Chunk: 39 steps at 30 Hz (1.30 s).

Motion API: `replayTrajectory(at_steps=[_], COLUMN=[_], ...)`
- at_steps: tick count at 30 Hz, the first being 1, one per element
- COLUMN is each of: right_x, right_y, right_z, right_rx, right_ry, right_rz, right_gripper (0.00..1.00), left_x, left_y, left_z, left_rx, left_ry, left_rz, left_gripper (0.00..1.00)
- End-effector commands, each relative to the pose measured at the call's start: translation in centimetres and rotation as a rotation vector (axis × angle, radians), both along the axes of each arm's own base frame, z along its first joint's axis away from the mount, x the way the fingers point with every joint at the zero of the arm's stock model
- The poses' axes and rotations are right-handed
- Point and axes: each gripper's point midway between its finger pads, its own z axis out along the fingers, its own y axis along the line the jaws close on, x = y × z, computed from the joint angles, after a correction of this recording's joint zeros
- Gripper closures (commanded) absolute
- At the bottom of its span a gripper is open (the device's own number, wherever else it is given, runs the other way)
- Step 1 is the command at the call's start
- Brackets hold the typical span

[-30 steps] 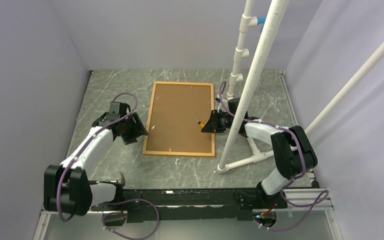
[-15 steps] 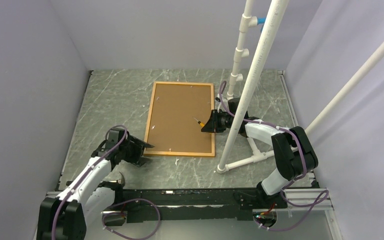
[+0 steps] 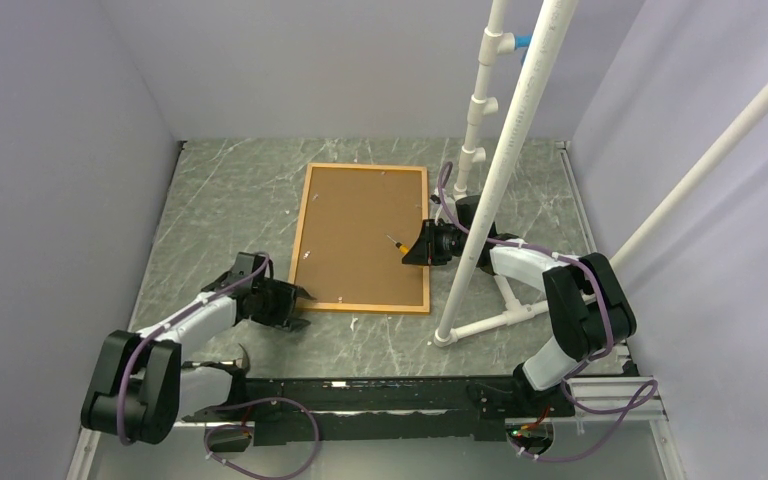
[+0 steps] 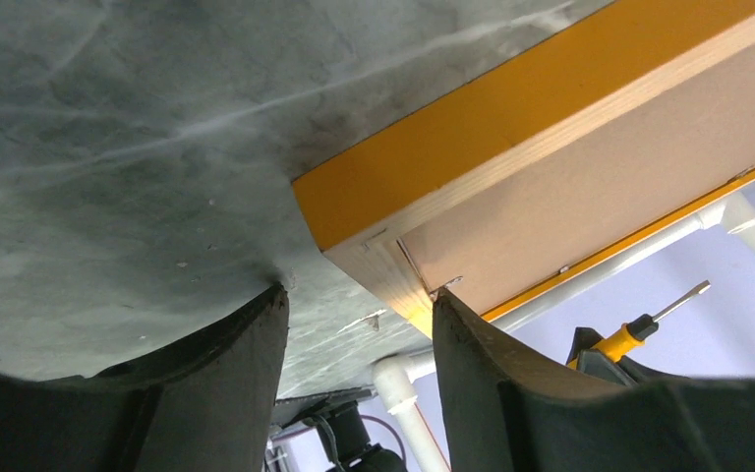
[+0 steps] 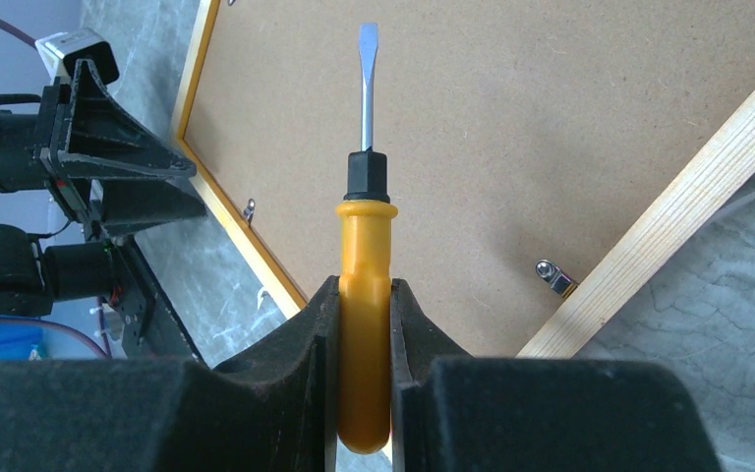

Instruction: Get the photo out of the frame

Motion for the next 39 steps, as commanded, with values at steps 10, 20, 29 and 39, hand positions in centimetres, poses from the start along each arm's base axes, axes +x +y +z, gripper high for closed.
replayTrajectory(at_steps=[10,20,29,39], right_x=[0.8,0.8,-0.2,-1.4], right_y=[1.0,1.2,3.3,5.9], right_z=[1.6,1.4,0.9,0.0], right_rx=[0.019,0.005,-0.007,-0.003], right_ry=[-0.075,-0.073,-0.056,-0.01], right_rz=[0.029,0.037,0.119,0.211], right_gripper=[1.0,1.0,1.0,1.0], left_x=[1.7,1.6,4.0,7.3], left_y=[1.7,3.8,5.5,9.9], left_z=[-1.7,-3.1,-3.4,0.5], left_rx=[0.153,0.344,0.468,0.622], left_ry=[0.061,0.076,-0.023,-0.121], left_rz=[0.047,-0.113,-0.393,-0.467], left_gripper=[0.49,0.8,1.0,1.0])
